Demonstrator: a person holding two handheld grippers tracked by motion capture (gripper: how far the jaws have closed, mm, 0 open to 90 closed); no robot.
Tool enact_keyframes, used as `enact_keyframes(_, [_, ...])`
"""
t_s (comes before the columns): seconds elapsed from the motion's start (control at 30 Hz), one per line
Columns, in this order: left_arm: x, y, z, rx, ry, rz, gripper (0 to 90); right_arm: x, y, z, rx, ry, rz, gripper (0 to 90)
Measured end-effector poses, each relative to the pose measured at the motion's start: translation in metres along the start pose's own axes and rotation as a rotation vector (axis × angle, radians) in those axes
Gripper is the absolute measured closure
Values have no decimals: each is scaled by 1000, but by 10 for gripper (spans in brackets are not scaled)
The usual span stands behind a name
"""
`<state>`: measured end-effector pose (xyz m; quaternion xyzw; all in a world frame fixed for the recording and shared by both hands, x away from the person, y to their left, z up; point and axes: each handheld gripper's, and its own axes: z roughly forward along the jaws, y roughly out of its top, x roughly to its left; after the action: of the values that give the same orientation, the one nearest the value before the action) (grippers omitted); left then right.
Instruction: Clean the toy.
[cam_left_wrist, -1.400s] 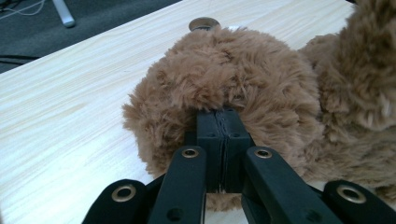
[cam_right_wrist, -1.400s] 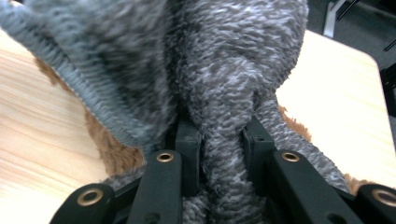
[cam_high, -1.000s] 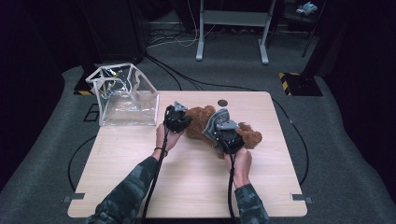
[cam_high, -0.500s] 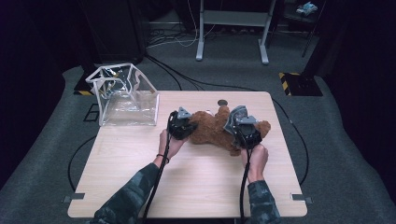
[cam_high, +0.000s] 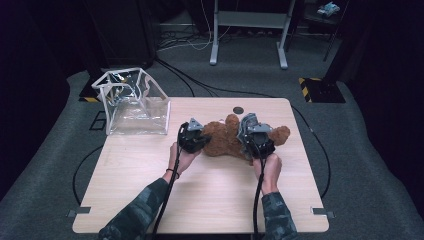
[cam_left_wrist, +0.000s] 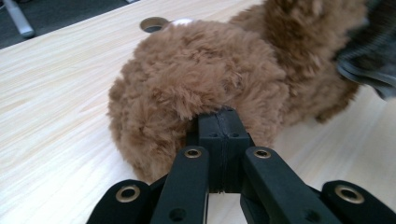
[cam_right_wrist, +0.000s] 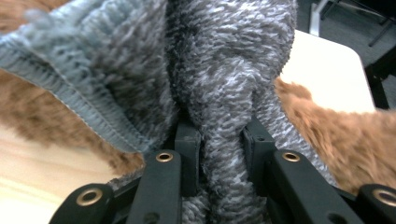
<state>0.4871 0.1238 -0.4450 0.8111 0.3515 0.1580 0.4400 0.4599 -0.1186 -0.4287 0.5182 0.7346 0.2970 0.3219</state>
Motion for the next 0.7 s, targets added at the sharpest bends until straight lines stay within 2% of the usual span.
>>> enact_keyframes(0.1, [-4,2,-3,1,9,17,862,-3,3,4,12,-2,-2,728])
enact_keyframes(0.17, [-3,6,-7,-11,10,23,756,-3,4,4,17,4,-14,728])
enact_keyframes(0.23, [-2,13,-10,-17,33,24,577,-3,5,4,20,5,-12,728])
enact_keyframes(0.3, [0,21,-11,-13,65,40,475,-3,4,4,18,6,-10,728])
enact_keyframes(0.33, [2,24,-9,-8,68,40,414,-2,4,4,19,4,-8,728])
enact_keyframes(0.37, [4,28,-6,5,61,40,385,-2,4,4,19,6,-18,728])
enact_keyframes(0.43, [8,32,6,74,38,50,303,-2,4,4,18,7,-20,728])
enact_keyframes(0.5, [9,31,20,134,15,53,301,-2,4,4,17,12,-13,727])
enact_keyframes(0.53, [10,27,25,141,-2,59,335,-2,3,3,19,13,-2,727])
enact_keyframes(0.6, [12,23,28,120,-6,50,424,-3,3,3,16,29,4,726])
enact_keyframes(0.67, [15,21,27,117,-22,23,544,-3,3,2,13,34,12,725])
enact_keyframes(0.7, [16,21,26,121,-25,27,584,-3,3,0,10,37,16,725])
